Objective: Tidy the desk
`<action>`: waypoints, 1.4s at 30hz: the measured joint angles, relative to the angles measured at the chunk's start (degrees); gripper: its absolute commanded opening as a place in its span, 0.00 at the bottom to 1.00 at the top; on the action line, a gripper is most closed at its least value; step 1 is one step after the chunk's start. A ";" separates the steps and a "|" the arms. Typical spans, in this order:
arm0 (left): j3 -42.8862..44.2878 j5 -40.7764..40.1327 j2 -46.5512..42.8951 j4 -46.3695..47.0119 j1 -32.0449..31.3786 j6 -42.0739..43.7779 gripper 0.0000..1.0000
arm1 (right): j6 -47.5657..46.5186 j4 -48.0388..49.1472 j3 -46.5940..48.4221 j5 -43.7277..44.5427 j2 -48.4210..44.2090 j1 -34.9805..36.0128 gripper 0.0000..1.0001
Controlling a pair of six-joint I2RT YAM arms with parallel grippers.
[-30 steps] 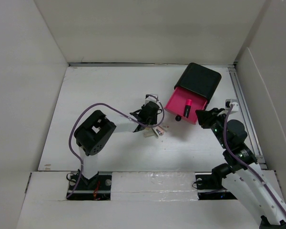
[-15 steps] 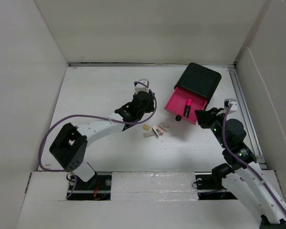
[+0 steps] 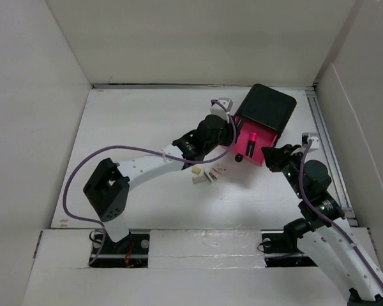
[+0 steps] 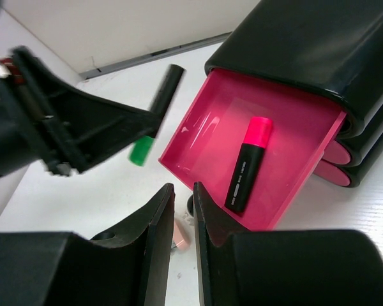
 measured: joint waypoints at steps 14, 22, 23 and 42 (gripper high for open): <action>12.35 2.93 14.45 -2.32 -1.11 3.17 0.01 | 0.00 0.02 -0.02 -0.02 0.11 0.00 0.24; 12.85 0.48 16.94 -5.33 -1.11 3.45 0.14 | 0.00 0.04 -0.04 -0.02 0.17 0.00 0.24; 12.85 0.09 16.94 -5.70 -1.11 3.48 0.17 | 0.00 0.07 -0.04 0.00 0.26 0.00 0.24; 6.75 -0.22 7.32 -2.14 -1.11 4.76 0.00 | 0.00 0.13 -0.07 0.00 0.81 0.00 0.22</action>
